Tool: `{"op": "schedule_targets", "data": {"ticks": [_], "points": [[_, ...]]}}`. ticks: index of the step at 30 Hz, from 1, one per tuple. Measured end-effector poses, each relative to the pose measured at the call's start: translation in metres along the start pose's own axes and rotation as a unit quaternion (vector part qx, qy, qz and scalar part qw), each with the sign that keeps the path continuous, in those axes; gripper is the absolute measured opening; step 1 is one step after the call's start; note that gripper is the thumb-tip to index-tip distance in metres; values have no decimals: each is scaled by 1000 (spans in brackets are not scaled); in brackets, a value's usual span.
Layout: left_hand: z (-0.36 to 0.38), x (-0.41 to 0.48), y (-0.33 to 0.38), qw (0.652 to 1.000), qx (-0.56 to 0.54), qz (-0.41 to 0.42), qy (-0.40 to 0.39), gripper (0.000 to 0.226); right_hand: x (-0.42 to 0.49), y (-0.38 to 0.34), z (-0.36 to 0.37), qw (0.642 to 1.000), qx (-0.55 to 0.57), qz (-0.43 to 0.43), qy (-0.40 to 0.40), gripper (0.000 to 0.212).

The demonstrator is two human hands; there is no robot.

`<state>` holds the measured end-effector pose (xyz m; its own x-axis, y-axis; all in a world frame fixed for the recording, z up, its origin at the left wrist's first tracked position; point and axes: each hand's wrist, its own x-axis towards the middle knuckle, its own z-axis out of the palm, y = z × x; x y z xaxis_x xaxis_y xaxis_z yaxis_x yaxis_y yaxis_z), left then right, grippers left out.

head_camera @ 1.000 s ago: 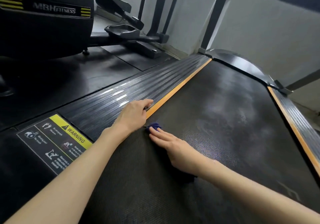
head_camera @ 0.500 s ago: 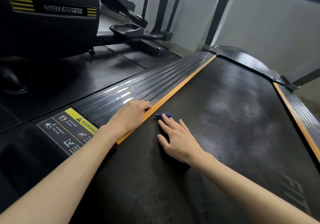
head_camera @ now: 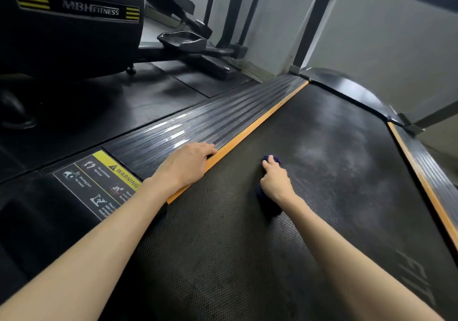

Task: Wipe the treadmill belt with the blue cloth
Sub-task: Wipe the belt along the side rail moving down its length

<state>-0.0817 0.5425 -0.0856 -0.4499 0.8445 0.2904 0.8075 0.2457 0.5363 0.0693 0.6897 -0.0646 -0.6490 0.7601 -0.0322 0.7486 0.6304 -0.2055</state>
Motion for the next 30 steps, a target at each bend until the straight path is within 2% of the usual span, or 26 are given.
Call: {"op": "schedule_targets", "data": {"ticks": [2,4,6,8,10,11,14,16,18,20,22,24,27,30], "points": [[0,1,0,1000,-2,-2,0,38,-23,-19,14,995,15,-93,-30,47],[0,1,-1,1000,-2,1,4,38,-48,-27,22,980,17,-192,-55,62],[-1,0,-1,1000,0,2,9,37,-46,-19,18,972,-4,-224,-63,74],[-2,-1,1,1000,3,-2,5,37,-26,-4,4,986,-30,-153,-52,75],[-3,-2,2,1000,9,-8,1,38,-5,10,-8,994,-61,-83,-37,65],[-3,-2,2,1000,11,-10,0,38,3,12,-11,995,-47,-79,-41,59],[-3,-2,3,1000,20,-18,-6,40,11,13,-17,991,94,-89,-24,46],[-3,-2,4,999,21,-23,-8,40,12,17,-25,985,161,-36,52,39],[-2,-3,4,999,22,-22,-11,40,14,27,-30,990,89,55,90,40],[-2,-3,4,999,23,-20,-12,41,11,33,-26,992,-35,122,2,55],[-2,-2,4,1000,21,-20,-10,40,8,29,-24,989,-33,132,-59,61],[-3,-2,4,999,20,-22,-11,39,5,22,-25,989,60,114,-71,53],[-4,-3,6,999,18,-25,-13,37,3,12,-30,970,226,77,-48,32],[-5,-3,7,999,20,-24,-13,37,4,8,-37,966,254,41,26,24]]}}
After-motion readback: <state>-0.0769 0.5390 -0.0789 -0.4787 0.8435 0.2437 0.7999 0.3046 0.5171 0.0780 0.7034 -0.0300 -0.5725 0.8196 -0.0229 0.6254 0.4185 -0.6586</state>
